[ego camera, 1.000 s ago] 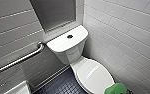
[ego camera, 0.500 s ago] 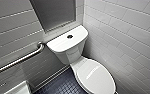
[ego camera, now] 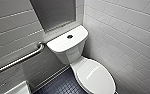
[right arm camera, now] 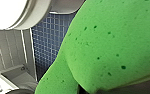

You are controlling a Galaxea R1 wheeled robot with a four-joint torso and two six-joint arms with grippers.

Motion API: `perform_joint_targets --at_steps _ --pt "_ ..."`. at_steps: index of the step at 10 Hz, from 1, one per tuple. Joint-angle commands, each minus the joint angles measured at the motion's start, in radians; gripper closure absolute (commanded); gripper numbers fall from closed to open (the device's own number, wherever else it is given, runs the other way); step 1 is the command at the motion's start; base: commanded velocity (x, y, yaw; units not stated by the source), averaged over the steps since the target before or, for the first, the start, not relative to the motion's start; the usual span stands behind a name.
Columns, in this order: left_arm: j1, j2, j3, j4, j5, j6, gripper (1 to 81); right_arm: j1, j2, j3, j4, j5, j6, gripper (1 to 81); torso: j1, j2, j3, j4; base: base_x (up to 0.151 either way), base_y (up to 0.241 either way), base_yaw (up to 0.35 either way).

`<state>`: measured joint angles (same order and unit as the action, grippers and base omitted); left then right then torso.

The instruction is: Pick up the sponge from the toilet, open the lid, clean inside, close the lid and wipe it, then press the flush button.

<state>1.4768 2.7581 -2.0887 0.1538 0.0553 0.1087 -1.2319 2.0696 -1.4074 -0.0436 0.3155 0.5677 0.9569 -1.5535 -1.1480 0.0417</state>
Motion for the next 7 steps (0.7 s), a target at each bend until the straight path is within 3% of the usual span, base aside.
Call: perform_joint_targets --at_steps 1,4,6,7 --pt "0.027 -0.004 0.027 0.004 0.086 0.011 1.0 0.122 -0.187 0.218 -0.061 -0.068 -0.042 81.1 0.000 0.000 0.000 0.000 0.000 0.000 0.000" --pt "0.024 -0.004 0.027 0.004 0.084 0.011 1.0 0.335 -0.182 0.271 -0.048 -0.269 -0.040 81.1 0.000 0.000 0.000 0.000 0.000 0.000 0.000" --pt "0.024 -0.001 0.027 0.004 0.084 0.011 1.0 0.461 -0.124 0.251 -0.047 -0.365 -0.035 81.1 0.000 0.000 0.000 0.000 0.000 0.000 0.000" --pt "0.024 0.000 0.027 0.004 0.084 0.011 1.0 0.548 -0.086 0.249 -0.047 -0.457 -0.032 81.1 0.000 0.000 0.000 0.000 0.000 0.000 0.000"
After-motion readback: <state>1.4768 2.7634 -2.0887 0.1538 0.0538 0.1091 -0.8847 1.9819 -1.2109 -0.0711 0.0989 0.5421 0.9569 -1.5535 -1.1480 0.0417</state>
